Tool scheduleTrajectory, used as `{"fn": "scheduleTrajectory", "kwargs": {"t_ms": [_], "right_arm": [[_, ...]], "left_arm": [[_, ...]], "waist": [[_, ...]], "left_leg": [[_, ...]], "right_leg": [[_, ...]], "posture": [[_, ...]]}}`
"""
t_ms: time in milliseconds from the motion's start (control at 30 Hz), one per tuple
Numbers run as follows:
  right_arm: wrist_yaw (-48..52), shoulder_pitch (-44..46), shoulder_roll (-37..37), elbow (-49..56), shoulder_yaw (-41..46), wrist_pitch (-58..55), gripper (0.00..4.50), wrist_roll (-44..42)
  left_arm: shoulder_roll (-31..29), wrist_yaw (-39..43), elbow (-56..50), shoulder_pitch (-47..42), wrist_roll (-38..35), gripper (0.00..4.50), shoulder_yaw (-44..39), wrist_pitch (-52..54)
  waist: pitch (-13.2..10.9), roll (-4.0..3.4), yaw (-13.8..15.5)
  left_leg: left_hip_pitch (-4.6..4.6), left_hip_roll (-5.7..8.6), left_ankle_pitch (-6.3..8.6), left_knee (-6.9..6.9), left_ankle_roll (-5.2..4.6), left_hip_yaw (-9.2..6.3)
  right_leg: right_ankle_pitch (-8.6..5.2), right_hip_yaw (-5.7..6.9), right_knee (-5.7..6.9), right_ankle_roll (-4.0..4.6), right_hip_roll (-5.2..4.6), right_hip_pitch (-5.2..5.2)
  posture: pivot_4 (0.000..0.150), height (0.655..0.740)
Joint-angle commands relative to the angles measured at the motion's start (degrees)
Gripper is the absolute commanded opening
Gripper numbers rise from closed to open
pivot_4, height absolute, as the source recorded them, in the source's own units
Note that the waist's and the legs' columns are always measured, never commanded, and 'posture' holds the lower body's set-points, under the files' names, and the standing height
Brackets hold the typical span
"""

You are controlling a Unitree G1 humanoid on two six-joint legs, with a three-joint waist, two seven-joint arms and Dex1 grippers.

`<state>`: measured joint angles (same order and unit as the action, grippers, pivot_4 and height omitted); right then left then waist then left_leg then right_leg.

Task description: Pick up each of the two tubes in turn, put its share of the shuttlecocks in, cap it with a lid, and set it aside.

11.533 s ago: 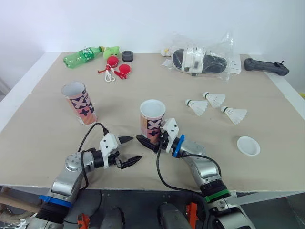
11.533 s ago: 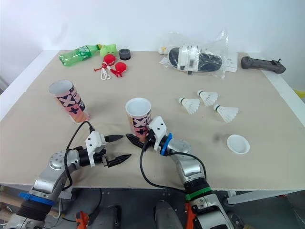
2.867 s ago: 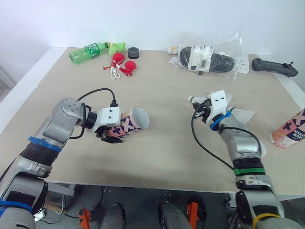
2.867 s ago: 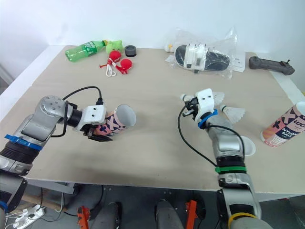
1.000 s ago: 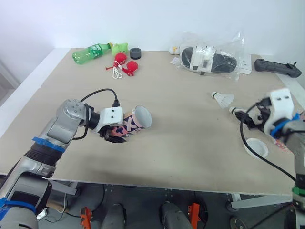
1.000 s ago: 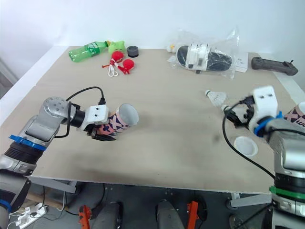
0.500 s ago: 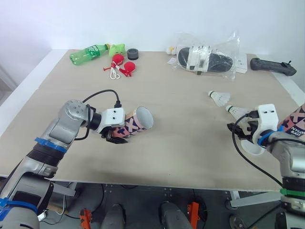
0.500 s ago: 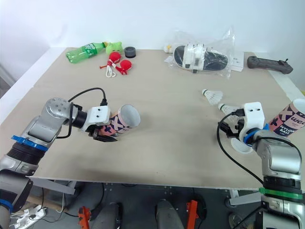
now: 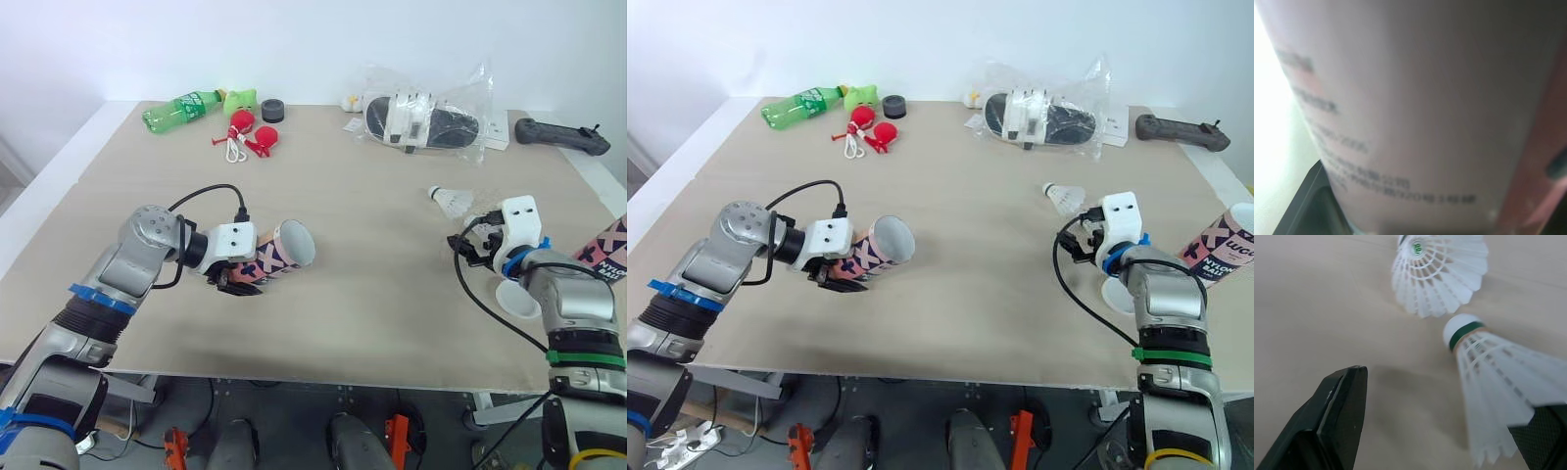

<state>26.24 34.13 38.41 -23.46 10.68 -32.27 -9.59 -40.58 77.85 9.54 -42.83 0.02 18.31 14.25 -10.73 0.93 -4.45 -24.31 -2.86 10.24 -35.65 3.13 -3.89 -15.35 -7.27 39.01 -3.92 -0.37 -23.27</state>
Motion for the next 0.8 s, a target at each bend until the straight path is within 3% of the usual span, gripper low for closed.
{"fn": "scheduleTrajectory", "kwargs": {"t_ms": [33,133,367,533,800], "right_arm": [[-0.71,1.92,0.04,-2.28,0.39,2.88,4.33,0.91],[-0.61,2.42,-0.29,-4.02,0.08,4.45,3.53,1.38],[-0.63,3.63,-0.65,-6.50,-0.27,6.73,0.16,2.02],[0.69,2.77,0.77,-3.77,0.23,5.27,0.07,1.53],[14.64,-7.59,14.07,21.37,2.24,-9.38,0.07,-5.24]], "left_arm": [[-0.38,0.04,-1.21,0.08,0.01,3.13,-0.07,0.35],[-0.34,0.11,-1.23,0.02,0.05,3.13,0.02,0.36],[-0.18,0.08,-0.91,-0.19,0.16,3.13,0.10,0.12],[-0.26,0.04,-0.98,-0.08,0.13,3.13,0.01,0.11],[-0.57,-0.24,-1.33,0.57,-0.05,3.13,-0.41,0.25]], "waist": [[0.00,0.00,0.00],[0.00,0.00,-0.01],[0.00,0.00,-0.03],[0.00,0.00,-0.03],[-0.05,-0.10,0.12]], "left_leg": [[0.00,0.00,0.00,0.01,0.00,0.00],[0.00,0.00,0.00,0.02,0.00,0.00],[0.00,0.00,0.00,0.01,0.00,0.00],[0.00,0.00,0.00,0.02,0.00,0.00],[-0.01,0.00,0.00,0.07,0.00,-0.01]], "right_leg": [[0.00,0.00,0.00,0.00,0.00,0.00],[-0.01,0.00,0.00,0.01,0.00,0.00],[0.00,0.00,0.00,0.01,0.00,0.00],[0.00,0.00,0.00,0.01,0.00,0.00],[-0.07,0.00,0.00,-0.01,-0.01,-0.01]], "posture": [[0.150,0.7400],[0.150,0.7400],[0.150,0.7400],[0.150,0.7400],[0.150,0.7400]]}}
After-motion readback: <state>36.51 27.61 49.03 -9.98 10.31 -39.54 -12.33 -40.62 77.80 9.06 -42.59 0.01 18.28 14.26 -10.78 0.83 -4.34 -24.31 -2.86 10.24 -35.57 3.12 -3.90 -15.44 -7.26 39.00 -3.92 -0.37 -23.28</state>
